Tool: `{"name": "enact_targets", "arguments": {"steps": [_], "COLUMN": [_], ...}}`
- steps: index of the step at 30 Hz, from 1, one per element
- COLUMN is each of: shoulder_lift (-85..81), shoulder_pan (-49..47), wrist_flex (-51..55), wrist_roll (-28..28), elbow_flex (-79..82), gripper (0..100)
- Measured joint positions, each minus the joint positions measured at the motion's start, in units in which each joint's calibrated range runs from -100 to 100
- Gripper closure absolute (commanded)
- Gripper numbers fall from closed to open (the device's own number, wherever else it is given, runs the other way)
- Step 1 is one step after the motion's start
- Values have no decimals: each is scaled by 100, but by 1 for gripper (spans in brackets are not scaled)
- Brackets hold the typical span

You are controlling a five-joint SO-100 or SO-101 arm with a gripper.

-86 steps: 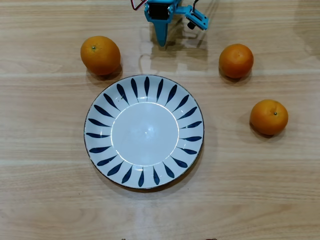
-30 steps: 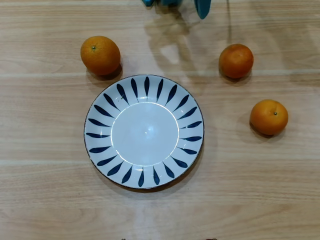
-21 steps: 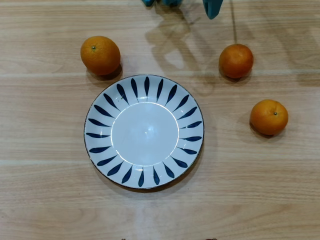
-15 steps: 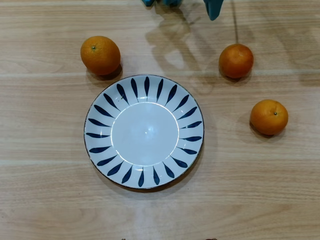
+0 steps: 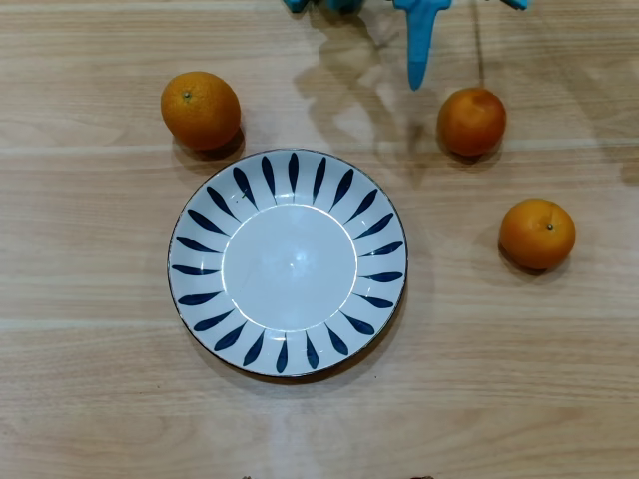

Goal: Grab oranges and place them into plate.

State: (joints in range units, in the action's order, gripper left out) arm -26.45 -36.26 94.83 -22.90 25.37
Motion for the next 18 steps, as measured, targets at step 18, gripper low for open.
{"name": "enact_targets", "arguments": {"steps": [18], "shoulder_lift": [1507], "shoulder_pan": [-338], "wrist_flex": [-9], "wrist_roll": [-1408], "elbow_flex": [-1912], "gripper": [53]}}
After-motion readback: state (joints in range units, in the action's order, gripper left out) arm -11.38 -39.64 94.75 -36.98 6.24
